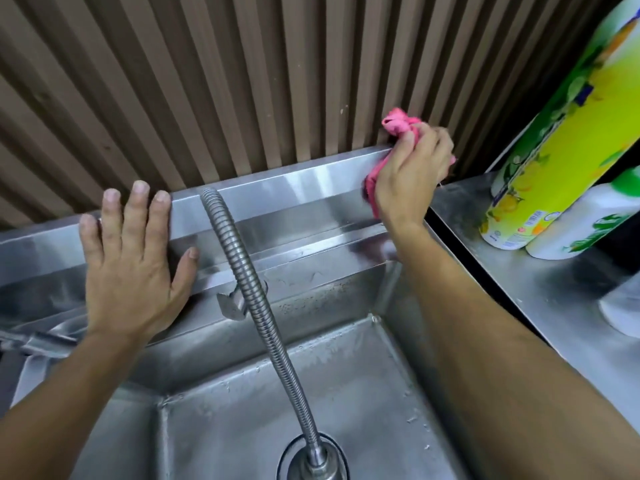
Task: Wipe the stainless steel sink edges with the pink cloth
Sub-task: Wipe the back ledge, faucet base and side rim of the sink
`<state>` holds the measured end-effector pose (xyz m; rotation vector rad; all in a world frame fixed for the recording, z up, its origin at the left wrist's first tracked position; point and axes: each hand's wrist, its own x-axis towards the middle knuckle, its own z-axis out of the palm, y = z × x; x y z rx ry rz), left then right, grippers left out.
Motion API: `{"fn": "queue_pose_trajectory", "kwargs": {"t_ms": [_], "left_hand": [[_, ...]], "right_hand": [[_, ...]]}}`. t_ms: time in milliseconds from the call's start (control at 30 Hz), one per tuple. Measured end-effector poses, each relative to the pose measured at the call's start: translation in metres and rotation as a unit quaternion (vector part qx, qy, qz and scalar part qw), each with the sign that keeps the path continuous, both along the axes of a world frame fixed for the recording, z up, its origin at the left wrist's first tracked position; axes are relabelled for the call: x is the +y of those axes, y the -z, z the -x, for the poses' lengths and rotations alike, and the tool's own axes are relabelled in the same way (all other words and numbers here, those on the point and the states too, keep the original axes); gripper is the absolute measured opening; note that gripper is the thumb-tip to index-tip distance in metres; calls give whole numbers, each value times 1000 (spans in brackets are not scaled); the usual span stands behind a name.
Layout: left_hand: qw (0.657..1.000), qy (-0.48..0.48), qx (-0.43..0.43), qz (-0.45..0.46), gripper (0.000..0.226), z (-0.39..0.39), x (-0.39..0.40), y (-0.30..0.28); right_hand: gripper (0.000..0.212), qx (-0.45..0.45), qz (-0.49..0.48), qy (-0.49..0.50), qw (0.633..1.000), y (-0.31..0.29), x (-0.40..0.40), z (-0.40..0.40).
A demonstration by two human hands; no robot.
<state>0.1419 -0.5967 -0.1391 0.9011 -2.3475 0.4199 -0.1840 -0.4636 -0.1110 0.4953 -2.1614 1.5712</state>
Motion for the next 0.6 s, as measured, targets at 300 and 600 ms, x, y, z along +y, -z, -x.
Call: {"fn": "queue_pose_trajectory", "kwargs": {"t_ms": [300, 600], "left_hand": [[1000, 18, -7, 14, 76, -3, -5, 2], [999, 22, -25, 24, 74, -7, -7, 3]], "right_hand": [[31, -4, 33, -158, 987, -10, 12, -95], [48, 177, -371, -382, 828, 52, 39, -150]]}}
